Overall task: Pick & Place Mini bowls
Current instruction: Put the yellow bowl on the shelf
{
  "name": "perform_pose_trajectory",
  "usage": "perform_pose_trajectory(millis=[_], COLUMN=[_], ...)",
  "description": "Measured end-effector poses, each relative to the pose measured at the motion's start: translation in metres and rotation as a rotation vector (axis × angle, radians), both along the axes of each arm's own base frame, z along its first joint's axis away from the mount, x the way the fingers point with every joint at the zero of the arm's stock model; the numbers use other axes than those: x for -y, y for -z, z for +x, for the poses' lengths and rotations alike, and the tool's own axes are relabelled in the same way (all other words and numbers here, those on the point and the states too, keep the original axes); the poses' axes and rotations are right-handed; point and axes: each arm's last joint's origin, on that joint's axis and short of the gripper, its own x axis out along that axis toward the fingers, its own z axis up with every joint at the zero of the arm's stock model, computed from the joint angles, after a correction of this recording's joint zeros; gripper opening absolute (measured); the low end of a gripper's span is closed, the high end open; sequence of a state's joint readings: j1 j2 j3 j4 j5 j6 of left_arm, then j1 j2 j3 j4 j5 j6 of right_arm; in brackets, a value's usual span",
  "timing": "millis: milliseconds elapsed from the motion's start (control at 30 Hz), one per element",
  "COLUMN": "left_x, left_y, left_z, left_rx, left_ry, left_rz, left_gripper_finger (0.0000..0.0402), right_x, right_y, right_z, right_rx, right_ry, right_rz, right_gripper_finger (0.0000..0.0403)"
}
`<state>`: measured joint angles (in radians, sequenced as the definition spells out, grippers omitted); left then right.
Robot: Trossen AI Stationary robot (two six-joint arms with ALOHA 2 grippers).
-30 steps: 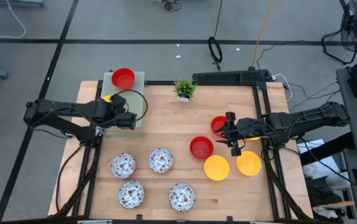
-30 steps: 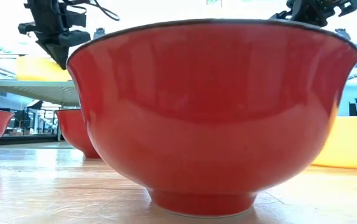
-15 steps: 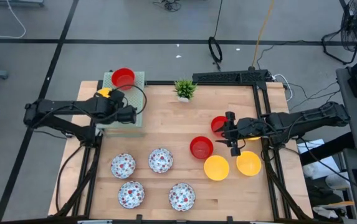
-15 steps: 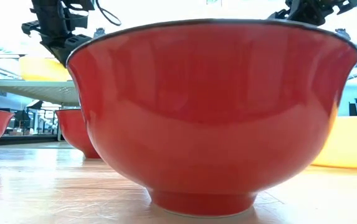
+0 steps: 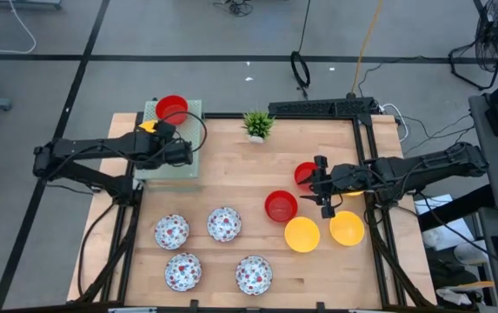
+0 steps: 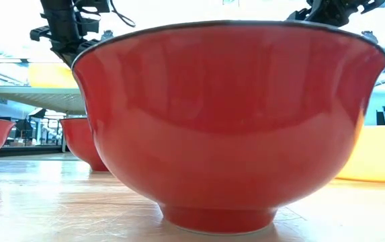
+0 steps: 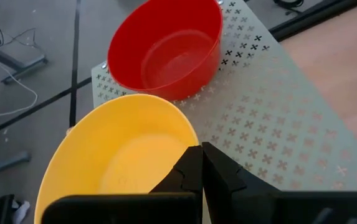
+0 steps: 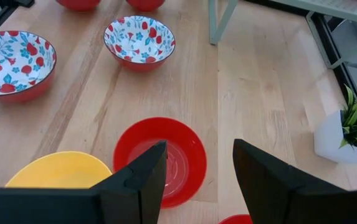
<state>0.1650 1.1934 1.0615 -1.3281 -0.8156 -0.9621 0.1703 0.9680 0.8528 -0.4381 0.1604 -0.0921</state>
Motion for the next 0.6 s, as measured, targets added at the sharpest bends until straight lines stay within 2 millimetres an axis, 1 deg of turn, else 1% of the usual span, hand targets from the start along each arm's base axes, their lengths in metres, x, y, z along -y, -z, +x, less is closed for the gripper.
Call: perform_pose_trajectory(millis=[100,267,367,600], left_x=[0.000,0.001,0.001,0.000], left_y=[0.002,0.020,0.027,0.027], left_z=[0.000,-0.003,-0.003,-0.001], left_rx=[0.014,0.009,0.014,0.024], left_ry=[-0.015,-0.056,-0.065,-0.052], left_rz=[0.001,-0.001,0.008,0.041], left_gripper_finger=[0.0001,0.0001,0.0001,0.0004], right_x=[0.000,0.000,0.000,0.000], right_y=[0.000,0.000,0.000,0.000], right_z=[0.000,0.000,0.000,0.000], right_rx=[0.000,0.000,-0.001,0.000], right_ry=[-0.001,-0.001,-0.004,-0.014], right_rz=[-0.001,-0.001,-0.006,-0.020], right_gripper_finger=[0.0171,0.0171,0.0171,0.0171])
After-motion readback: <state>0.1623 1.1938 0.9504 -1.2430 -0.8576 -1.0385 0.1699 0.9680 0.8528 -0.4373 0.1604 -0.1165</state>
